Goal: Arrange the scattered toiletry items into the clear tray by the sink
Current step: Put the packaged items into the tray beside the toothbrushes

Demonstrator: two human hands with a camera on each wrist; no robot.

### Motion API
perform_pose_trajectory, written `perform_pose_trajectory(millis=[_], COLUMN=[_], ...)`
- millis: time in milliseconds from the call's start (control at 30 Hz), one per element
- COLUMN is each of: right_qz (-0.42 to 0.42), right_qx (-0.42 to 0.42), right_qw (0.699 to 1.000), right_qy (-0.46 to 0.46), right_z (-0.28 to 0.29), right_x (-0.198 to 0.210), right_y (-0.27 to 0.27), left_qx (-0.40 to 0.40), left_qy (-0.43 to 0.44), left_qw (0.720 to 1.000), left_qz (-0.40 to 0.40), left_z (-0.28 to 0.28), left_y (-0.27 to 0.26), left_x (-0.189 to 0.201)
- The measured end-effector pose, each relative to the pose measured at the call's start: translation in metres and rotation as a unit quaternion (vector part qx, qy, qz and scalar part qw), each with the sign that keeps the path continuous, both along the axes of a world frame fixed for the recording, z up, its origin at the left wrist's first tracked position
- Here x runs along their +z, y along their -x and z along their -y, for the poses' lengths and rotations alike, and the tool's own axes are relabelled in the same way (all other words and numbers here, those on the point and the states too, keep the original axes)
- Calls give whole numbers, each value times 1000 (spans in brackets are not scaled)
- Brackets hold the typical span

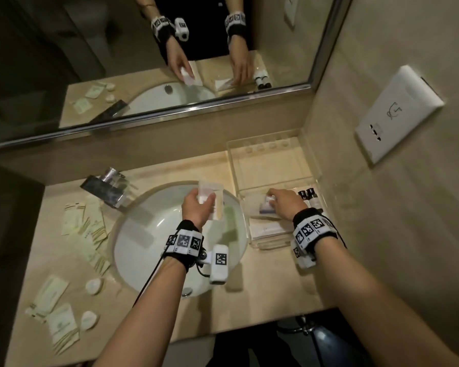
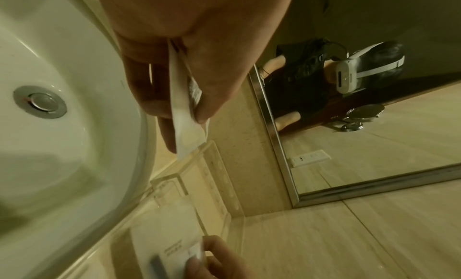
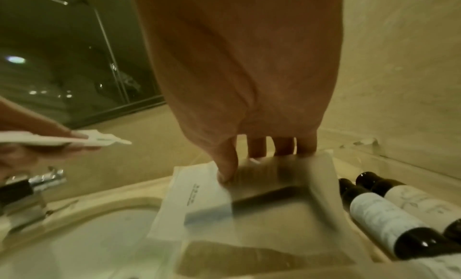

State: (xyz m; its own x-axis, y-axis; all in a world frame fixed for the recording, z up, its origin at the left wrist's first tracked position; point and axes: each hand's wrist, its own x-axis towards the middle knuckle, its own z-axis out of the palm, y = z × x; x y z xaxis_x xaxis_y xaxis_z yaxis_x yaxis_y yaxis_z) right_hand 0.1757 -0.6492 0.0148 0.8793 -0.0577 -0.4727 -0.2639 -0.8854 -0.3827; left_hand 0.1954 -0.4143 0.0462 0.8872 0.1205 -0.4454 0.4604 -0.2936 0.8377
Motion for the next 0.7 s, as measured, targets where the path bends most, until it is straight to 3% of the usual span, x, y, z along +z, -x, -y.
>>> perform_pose_trajectory(millis=[233, 400, 700], right_qz=[-40, 16, 4], right_qx=[72, 27, -8], right_qw=[990, 998, 1000], right_qy=[111, 50, 21], right_z=[-3, -1, 22], right_x=[-20, -30, -25], right_y=[-7, -4, 9], left_qx=[-55, -90, -107], left_qy=[-27, -24, -12], left_qw=[998, 995, 994], left_qz=[-21, -29, -20], left_z=[-1, 3, 11], left_y=[-13, -19, -23], left_x=[-19, -35, -35])
